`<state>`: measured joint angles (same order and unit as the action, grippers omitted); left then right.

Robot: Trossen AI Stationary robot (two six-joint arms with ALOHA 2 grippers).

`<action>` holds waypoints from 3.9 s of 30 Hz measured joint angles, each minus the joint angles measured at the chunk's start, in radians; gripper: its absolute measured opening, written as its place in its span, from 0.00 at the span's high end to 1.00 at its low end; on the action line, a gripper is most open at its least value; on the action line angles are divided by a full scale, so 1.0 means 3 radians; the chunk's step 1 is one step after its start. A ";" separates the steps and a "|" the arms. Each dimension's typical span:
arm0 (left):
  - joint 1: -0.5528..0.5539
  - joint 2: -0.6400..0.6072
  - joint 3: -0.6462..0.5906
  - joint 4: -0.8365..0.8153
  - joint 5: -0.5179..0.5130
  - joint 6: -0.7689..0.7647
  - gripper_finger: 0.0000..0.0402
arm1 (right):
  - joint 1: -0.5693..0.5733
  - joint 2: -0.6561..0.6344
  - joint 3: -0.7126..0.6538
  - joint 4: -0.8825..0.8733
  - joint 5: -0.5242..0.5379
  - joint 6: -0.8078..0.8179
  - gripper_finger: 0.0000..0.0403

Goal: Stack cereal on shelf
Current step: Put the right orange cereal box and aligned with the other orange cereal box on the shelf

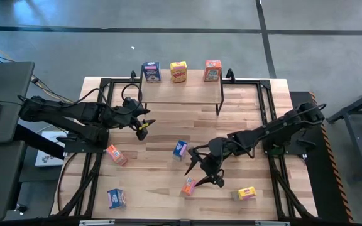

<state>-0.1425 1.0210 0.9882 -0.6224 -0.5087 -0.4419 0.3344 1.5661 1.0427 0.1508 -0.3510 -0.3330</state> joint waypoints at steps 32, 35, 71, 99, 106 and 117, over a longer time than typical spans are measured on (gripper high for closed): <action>0.0000 0.0000 0.0001 -0.0001 0.0000 0.0001 0.43 | -0.0001 0.0454 0.0036 -0.0242 -0.0154 -0.0016 0.36; 0.0000 -0.0001 0.0003 -0.0001 -0.0001 0.0001 0.43 | -0.0001 0.0509 0.0036 -0.0247 -0.0143 -0.0006 0.36; 0.0000 -0.0001 0.0004 -0.0003 -0.0001 0.0001 0.43 | -0.0001 0.0633 0.0036 -0.0312 0.0008 0.0007 0.58; -0.0001 -0.0001 0.0004 0.0000 -0.0001 -0.0001 0.43 | -0.0316 0.0579 0.1145 -0.1813 0.0038 -0.0064 0.58; -0.0001 -0.0001 0.0004 -0.0001 -0.0001 -0.0001 0.43 | -0.0430 0.0479 0.1447 -0.2285 0.0039 -0.0231 0.58; 0.0000 -0.0001 0.0004 -0.0002 0.0000 -0.0001 0.43 | -0.0782 -0.0236 0.1462 -0.2486 0.0523 -0.0380 0.58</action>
<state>-0.1426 1.0206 0.9894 -0.6230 -0.5087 -0.4423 0.0997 1.4954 1.4815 -0.5949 -0.1941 -0.4470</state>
